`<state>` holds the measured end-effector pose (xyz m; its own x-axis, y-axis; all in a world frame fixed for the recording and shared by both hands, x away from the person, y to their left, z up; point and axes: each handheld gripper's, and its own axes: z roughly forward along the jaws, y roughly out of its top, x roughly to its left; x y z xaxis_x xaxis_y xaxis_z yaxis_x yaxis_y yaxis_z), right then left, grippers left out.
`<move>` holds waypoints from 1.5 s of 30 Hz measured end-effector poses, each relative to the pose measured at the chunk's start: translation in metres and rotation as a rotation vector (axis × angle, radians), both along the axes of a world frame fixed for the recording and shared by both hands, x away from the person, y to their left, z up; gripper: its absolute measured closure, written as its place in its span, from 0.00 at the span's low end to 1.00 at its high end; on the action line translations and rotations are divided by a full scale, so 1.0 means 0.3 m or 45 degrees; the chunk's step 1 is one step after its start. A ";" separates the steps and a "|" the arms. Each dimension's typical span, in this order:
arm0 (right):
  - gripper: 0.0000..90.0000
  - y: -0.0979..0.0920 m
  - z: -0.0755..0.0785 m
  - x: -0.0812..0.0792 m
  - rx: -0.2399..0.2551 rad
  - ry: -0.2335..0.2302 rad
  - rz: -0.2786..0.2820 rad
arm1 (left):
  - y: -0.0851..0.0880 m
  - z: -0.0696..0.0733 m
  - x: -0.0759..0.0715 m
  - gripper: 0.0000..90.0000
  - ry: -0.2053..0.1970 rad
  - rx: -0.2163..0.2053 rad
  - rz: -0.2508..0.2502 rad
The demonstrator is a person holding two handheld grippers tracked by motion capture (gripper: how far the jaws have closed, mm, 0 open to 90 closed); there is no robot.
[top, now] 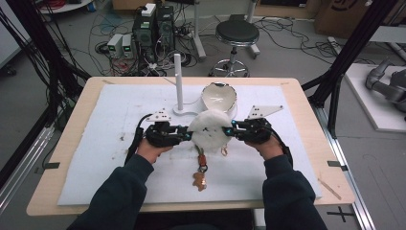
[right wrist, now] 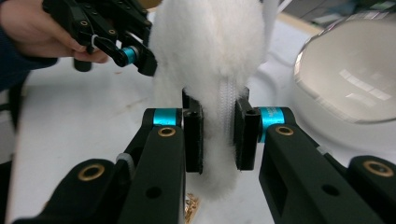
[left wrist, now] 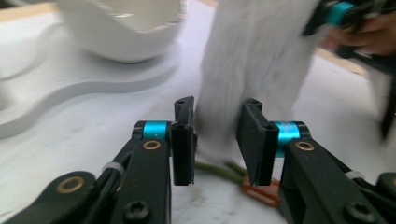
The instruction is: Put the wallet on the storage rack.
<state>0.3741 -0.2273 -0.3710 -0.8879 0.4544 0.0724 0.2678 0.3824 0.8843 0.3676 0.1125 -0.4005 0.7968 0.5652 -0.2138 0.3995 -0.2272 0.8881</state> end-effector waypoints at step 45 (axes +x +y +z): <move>0.86 0.076 0.247 0.391 -0.553 -0.483 -0.204 | 0.439 -0.038 -0.091 0.28 -0.100 -0.110 0.471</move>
